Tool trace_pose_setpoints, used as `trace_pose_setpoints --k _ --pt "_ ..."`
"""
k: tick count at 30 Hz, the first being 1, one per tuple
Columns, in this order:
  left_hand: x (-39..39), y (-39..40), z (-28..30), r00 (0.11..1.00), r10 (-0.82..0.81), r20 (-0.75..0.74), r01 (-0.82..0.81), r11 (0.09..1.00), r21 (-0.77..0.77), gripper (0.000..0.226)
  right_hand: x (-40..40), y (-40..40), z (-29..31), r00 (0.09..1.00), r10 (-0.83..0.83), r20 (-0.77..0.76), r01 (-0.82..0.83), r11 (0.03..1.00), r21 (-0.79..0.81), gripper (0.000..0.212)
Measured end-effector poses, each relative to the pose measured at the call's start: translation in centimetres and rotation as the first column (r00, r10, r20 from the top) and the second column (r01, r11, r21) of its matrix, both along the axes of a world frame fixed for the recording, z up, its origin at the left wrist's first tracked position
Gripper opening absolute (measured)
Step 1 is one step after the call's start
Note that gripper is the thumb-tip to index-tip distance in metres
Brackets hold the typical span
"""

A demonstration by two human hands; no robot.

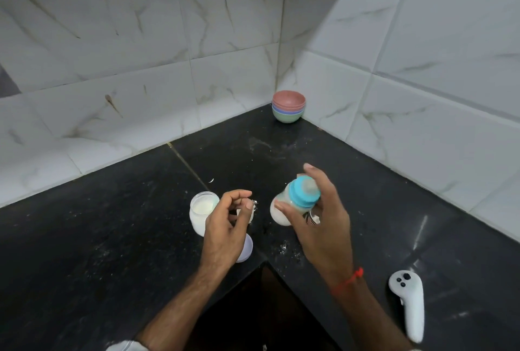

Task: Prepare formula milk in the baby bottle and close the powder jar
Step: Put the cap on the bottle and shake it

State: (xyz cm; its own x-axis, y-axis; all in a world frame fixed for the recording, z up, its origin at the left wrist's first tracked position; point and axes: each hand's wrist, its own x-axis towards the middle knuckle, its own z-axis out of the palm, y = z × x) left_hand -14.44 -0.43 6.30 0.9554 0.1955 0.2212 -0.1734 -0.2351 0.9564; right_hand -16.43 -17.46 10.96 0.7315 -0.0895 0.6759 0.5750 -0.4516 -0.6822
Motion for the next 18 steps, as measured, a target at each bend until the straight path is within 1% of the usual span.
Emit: trace_pose_setpoints --k 1,3,4,5,6,7,8,9,10,11,13,14,15,16,18 --pt "0.0 0.0 0.1 1.000 0.001 0.011 -0.001 1.000 0.003 0.014 -0.2 0.0 0.5 0.999 -0.007 0.053 0.005 0.999 0.035 0.078" --pt "0.1 0.0 0.2 1.000 0.012 0.006 -0.012 1.000 -0.006 0.014 -0.5 -0.1 2.3 0.975 -0.006 0.221 -0.038 0.980 0.196 0.084" --pt "0.2 0.0 0.2 1.000 0.014 0.000 -0.014 1.000 -0.013 0.013 -0.5 -0.1 3.1 0.957 -0.005 0.290 -0.068 0.968 0.240 0.086" --pt "0.2 0.0 0.1 1.000 0.013 -0.004 -0.013 1.000 -0.018 0.013 -0.1 -0.2 3.3 0.944 -0.014 0.328 -0.069 0.968 0.241 0.085" --pt "0.3 -0.1 0.2 1.000 0.011 -0.007 -0.011 1.000 -0.019 0.013 0.5 -0.2 2.8 0.949 -0.010 0.314 -0.056 0.978 0.202 0.082" --pt "0.3 -0.2 0.2 1.000 0.007 -0.007 -0.007 1.000 -0.021 0.013 0.9 -0.2 1.9 0.975 0.009 0.222 -0.038 0.991 0.127 0.078" --pt "0.4 -0.2 0.3 1.000 0.001 -0.004 -0.001 1.000 -0.022 0.014 1.2 -0.1 1.1 0.996 0.032 0.077 -0.035 0.999 0.039 0.076" --pt "0.3 -0.2 0.3 1.000 -0.006 -0.001 0.006 1.000 -0.017 0.014 1.2 -0.2 0.4 0.999 0.034 -0.024 -0.034 0.999 -0.019 0.075" --pt "0.2 -0.3 0.4 1.000 -0.014 0.004 0.014 1.000 -0.010 0.014 1.0 -0.2 0.3 0.999 0.026 -0.048 -0.027 0.999 -0.021 0.075" --pt "0.2 -0.3 0.5 1.000 -0.014 0.009 0.014 1.000 -0.004 0.014 0.8 -0.2 0.6 1.000 0.013 -0.012 -0.012 0.999 0.029 0.077" --pt "0.3 -0.2 0.5 1.000 0.001 0.003 -0.001 1.000 -0.012 0.014 0.5 -0.1 1.7 0.993 -0.010 0.121 -0.013 0.983 0.182 0.086" --pt "0.4 -0.1 0.5 1.000 0.007 0.000 -0.007 1.000 -0.017 0.014 0.5 -0.1 1.9 0.983 -0.015 0.184 -0.026 0.975 0.219 0.088" --pt "0.4 0.0 0.4 1.000 0.009 0.000 -0.009 1.000 -0.017 0.014 0.8 -0.2 1.5 0.976 -0.028 0.215 -0.017 0.979 0.203 0.087" --pt "0.4 0.0 0.5 1.000 0.009 -0.001 -0.009 1.000 -0.018 0.014 1.0 -0.1 1.0 0.982 -0.028 0.187 0.000 0.989 0.148 0.083" --pt "0.4 0.0 0.5 1.000 0.003 0.003 -0.003 1.000 -0.013 0.014 1.0 0.1 0.3 1.000 0.012 -0.012 -0.012 1.000 -0.025 0.079"
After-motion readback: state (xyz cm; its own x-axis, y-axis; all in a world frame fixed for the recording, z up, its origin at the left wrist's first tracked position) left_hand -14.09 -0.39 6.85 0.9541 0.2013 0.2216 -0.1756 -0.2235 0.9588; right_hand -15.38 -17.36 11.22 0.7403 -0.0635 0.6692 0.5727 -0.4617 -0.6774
